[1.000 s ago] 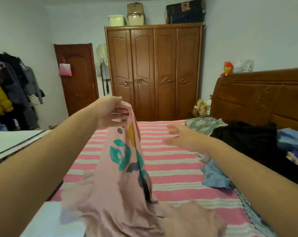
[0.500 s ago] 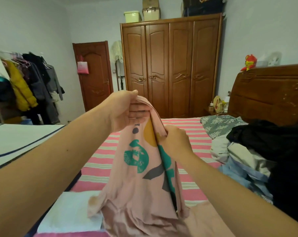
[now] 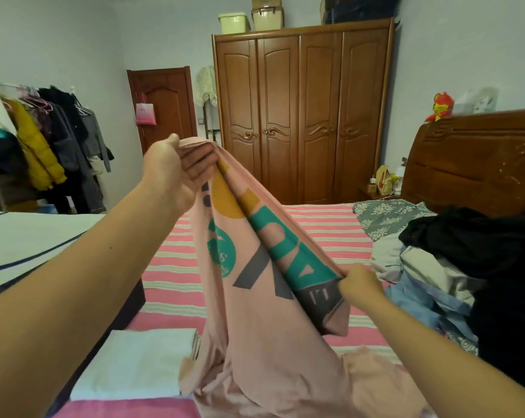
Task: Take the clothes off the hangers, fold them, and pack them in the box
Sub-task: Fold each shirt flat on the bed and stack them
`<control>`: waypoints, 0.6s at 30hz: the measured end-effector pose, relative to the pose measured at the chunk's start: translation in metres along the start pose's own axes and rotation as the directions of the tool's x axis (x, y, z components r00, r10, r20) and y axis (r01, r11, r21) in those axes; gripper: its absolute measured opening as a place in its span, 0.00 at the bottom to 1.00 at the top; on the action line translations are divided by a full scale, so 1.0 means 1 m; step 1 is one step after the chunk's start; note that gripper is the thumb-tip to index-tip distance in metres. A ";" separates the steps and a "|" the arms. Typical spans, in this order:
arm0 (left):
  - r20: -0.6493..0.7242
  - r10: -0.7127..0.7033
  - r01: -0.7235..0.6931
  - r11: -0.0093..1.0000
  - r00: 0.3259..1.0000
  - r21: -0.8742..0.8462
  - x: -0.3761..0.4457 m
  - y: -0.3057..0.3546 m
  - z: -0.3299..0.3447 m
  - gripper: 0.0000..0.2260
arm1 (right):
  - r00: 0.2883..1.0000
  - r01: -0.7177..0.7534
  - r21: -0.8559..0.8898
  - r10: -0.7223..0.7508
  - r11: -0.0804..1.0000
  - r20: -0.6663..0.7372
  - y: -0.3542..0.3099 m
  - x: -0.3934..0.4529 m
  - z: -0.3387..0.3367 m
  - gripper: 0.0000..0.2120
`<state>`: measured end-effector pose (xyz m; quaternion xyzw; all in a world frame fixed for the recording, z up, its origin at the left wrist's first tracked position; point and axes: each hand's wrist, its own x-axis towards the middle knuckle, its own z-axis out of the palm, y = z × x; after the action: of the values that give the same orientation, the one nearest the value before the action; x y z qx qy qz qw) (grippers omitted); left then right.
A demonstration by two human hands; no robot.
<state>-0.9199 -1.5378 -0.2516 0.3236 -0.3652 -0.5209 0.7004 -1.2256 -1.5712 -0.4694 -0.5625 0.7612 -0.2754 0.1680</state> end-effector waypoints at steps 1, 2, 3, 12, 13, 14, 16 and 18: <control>-0.044 0.013 -0.014 1.000 0.999 -0.014 0.005 0.001 -0.008 0.19 | 0.999 -0.022 -0.022 0.021 1.000 -0.040 0.009 0.005 -0.006 0.11; -0.085 0.020 -0.022 0.999 0.996 -0.024 0.009 0.002 -0.015 0.19 | 0.995 -0.043 -0.054 0.038 0.998 -0.097 0.016 0.011 -0.016 0.12; -0.118 0.019 -0.023 0.999 0.993 -0.032 0.013 0.001 -0.023 0.18 | 0.985 -0.060 -0.084 0.045 0.995 -0.169 0.021 0.016 -0.026 0.12; -0.290 -0.115 0.077 0.987 0.950 -0.141 0.019 -0.081 -0.121 0.12 | 0.516 0.353 0.132 -0.075 0.926 -0.853 0.033 -0.019 -0.118 0.12; -0.322 -0.176 0.145 0.982 0.930 -0.119 0.010 -0.111 -0.145 0.13 | 0.561 0.372 0.065 -0.169 0.926 -0.811 0.051 -0.033 -0.105 0.14; -0.351 -0.261 0.249 0.965 0.899 -0.080 -0.003 -0.145 -0.173 0.14 | 0.653 0.370 -0.008 -0.266 0.929 -0.709 0.075 -0.047 -0.085 0.17; -0.405 -0.439 0.507 0.859 0.802 0.075 -0.048 -0.213 -0.228 0.16 | 0.889 0.360 -0.098 -0.373 0.928 -0.264 0.127 -0.084 -0.039 0.31; -0.439 -0.535 0.678 0.673 0.722 0.294 -0.101 -0.262 -0.274 0.15 | 0.933 0.265 -0.123 -0.222 0.956 0.284 0.181 -0.125 0.003 0.41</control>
<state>-0.8357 -1.4848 -0.6315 0.6541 -0.2239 -0.5718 0.4416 -1.3237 -1.4141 -0.5883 -0.6963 0.6753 -0.1540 0.1881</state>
